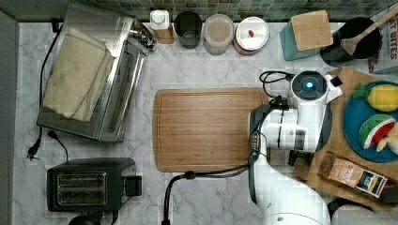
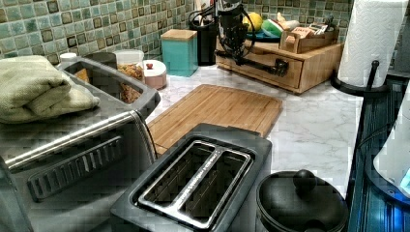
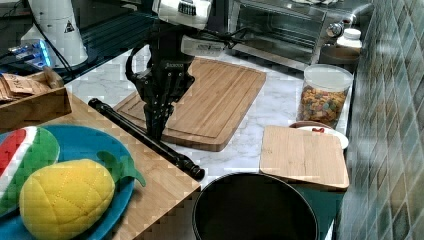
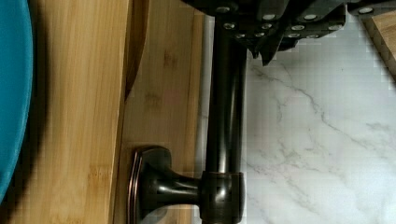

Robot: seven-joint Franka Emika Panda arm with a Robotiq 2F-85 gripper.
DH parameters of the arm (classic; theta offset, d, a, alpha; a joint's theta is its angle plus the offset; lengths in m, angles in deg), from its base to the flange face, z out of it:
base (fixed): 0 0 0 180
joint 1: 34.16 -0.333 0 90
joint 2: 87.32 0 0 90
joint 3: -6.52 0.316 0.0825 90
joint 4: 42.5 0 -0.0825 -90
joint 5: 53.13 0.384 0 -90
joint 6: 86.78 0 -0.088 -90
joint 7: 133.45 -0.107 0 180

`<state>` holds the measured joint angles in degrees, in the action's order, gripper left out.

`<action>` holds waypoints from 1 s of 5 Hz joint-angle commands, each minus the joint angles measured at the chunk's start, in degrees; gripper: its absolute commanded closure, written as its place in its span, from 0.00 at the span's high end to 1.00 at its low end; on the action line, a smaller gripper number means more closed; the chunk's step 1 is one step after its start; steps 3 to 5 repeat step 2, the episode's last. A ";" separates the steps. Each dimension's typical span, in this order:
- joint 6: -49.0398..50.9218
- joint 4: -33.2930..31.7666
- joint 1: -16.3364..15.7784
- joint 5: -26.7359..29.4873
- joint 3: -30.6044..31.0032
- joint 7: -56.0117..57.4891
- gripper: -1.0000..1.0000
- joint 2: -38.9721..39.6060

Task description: Close the drawer.

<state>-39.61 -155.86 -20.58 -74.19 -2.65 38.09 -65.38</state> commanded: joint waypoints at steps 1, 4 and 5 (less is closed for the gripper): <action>0.14 6.40 5.58 -1.32 -6.26 4.40 0.00 -1.39; 0.14 6.40 5.67 -1.36 -6.15 4.37 0.00 -1.39; 0.14 6.40 5.67 -1.36 -6.15 4.37 0.00 -1.39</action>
